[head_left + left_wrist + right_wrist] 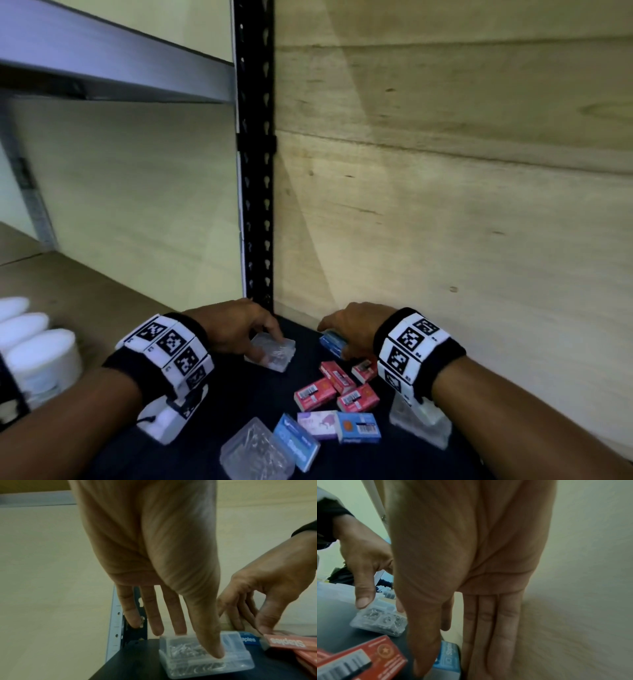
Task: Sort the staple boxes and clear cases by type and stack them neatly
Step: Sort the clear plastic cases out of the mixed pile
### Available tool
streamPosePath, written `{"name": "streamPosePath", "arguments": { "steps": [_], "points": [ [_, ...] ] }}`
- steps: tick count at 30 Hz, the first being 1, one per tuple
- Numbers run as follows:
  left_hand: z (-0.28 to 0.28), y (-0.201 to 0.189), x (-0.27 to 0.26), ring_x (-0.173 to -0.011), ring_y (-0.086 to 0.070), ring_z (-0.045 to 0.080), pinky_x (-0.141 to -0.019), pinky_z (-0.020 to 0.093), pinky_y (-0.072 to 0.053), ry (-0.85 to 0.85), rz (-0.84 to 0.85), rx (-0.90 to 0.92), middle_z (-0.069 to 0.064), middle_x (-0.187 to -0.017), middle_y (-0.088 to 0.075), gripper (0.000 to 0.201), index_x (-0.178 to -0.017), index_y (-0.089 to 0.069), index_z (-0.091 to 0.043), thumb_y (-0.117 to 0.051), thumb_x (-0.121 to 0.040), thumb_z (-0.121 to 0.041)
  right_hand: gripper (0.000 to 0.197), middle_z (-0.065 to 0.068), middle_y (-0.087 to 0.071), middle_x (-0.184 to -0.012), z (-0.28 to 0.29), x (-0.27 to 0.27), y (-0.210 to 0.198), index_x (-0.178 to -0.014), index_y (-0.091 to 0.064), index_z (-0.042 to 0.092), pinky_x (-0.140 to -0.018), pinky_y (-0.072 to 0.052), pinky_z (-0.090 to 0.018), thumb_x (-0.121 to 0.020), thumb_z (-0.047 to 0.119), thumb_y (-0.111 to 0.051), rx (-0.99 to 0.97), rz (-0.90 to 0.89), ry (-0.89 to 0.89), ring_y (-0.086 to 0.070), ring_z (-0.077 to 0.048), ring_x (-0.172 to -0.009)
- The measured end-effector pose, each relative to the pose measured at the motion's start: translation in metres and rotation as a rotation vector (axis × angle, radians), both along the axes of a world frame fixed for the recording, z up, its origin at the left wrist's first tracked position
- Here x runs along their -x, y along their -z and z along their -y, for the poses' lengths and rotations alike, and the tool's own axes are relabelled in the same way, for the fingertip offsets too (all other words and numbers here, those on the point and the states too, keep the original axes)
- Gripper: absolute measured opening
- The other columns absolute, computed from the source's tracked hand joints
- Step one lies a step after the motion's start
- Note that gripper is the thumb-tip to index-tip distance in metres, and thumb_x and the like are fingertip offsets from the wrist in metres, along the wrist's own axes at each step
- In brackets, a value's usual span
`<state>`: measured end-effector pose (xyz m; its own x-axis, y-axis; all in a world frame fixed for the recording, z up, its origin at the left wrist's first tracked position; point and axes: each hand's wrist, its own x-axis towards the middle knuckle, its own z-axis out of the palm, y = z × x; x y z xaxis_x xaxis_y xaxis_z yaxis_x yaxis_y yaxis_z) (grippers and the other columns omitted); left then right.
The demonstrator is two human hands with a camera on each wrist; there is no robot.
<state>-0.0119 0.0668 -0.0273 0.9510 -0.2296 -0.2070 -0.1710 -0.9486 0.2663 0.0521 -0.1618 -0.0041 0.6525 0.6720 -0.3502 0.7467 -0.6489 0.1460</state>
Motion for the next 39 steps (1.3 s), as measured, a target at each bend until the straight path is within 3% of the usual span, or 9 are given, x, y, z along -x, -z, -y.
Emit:
{"name": "streamPosePath", "arguments": {
  "steps": [4,9,15,20,24,28,31,36,39],
  "points": [
    [-0.006,-0.002,0.0,-0.105,-0.057,-0.003,-0.092,0.017,-0.045,-0.012,-0.059,0.06,-0.019,-0.119,-0.062,0.036,-0.122,-0.064,-0.044,-0.069,-0.086,-0.047,0.068,-0.007,-0.049,-0.144,-0.012,-0.001,0.004,-0.15,-0.039,0.025,-0.097,-0.046,-0.036,-0.09,0.025,-0.07,0.071,0.002,-0.01,-0.052,-0.028,-0.126],
    [-0.011,-0.002,-0.001,-0.103,-0.061,-0.007,-0.095,0.015,-0.045,-0.056,-0.148,0.158,-0.03,-0.108,-0.065,0.028,-0.119,-0.063,-0.051,-0.06,-0.092,-0.049,0.06,-0.008,-0.056,-0.136,-0.017,-0.002,0.005,-0.143,-0.049,0.021,-0.09,-0.049,-0.034,-0.087,0.023,-0.072,0.081,0.034,-0.023,-0.058,-0.028,-0.117],
    [-0.009,0.006,-0.014,-0.111,-0.059,0.0,-0.106,0.026,-0.041,-0.086,-0.162,0.209,-0.019,-0.119,-0.066,0.03,-0.127,-0.061,-0.043,-0.048,-0.1,-0.044,0.062,-0.01,-0.055,-0.134,-0.001,0.003,-0.012,-0.145,-0.044,0.028,-0.084,-0.046,-0.031,-0.09,0.022,-0.069,0.061,0.007,-0.021,-0.057,-0.028,-0.113],
    [0.002,0.01,-0.021,-0.102,-0.059,-0.002,-0.089,0.012,-0.041,-0.084,-0.097,0.253,-0.015,-0.115,-0.066,0.026,-0.122,-0.062,-0.038,-0.045,-0.102,-0.038,0.058,-0.004,-0.056,-0.131,0.04,0.012,-0.031,-0.144,-0.043,0.031,-0.078,-0.037,-0.025,-0.092,0.022,-0.066,0.058,-0.006,0.011,-0.048,-0.015,-0.095],
    [0.011,0.011,-0.026,-0.083,-0.056,-0.005,-0.069,0.004,-0.039,-0.098,-0.021,0.222,-0.009,-0.108,-0.066,0.026,-0.12,-0.063,-0.027,-0.045,-0.103,-0.034,0.059,-0.006,-0.055,-0.134,0.073,0.02,-0.034,-0.144,-0.042,0.031,-0.082,-0.041,-0.028,-0.091,0.02,-0.067,0.119,0.021,0.072,-0.055,-0.024,-0.115],
    [0.015,0.014,-0.031,-0.106,-0.058,0.007,-0.087,0.02,-0.044,-0.147,-0.025,0.197,-0.01,-0.12,-0.063,0.027,-0.12,-0.061,-0.035,-0.049,-0.098,-0.047,0.059,-0.008,-0.056,-0.132,0.108,0.03,-0.033,-0.144,-0.042,0.032,-0.084,-0.045,-0.032,-0.092,0.022,-0.067,0.158,0.035,0.148,-0.058,-0.027,-0.113],
    [0.019,0.014,-0.032,-0.107,-0.056,0.009,-0.073,0.021,-0.047,-0.206,-0.078,0.248,-0.009,-0.122,-0.058,0.031,-0.125,-0.055,-0.035,-0.058,-0.095,-0.042,0.059,-0.007,-0.056,-0.133,0.126,0.037,-0.028,-0.144,-0.042,0.033,-0.088,-0.047,-0.035,-0.091,0.023,-0.068,0.167,0.043,0.196,-0.059,-0.027,-0.113],
    [0.013,0.019,-0.03,-0.108,-0.06,0.006,-0.097,0.024,-0.047,-0.145,-0.016,0.129,-0.01,-0.122,-0.063,0.044,-0.127,-0.055,-0.034,-0.068,-0.086,-0.03,0.061,-0.007,-0.055,-0.135,0.138,0.042,-0.014,-0.145,-0.041,0.037,-0.092,-0.047,-0.037,-0.091,0.025,-0.068,0.154,0.048,0.221,-0.057,-0.029,-0.117],
    [0.012,0.018,-0.025,-0.104,-0.062,0.003,-0.096,0.021,-0.047,-0.108,0.0,0.137,-0.011,-0.116,-0.066,0.037,-0.126,-0.057,-0.032,-0.065,-0.09,-0.023,0.061,-0.006,-0.056,-0.135,0.14,0.041,-0.009,-0.145,-0.04,0.039,-0.096,-0.049,-0.04,-0.092,0.024,-0.066,0.143,0.048,0.22,-0.058,-0.029,-0.117]
  ]
}}
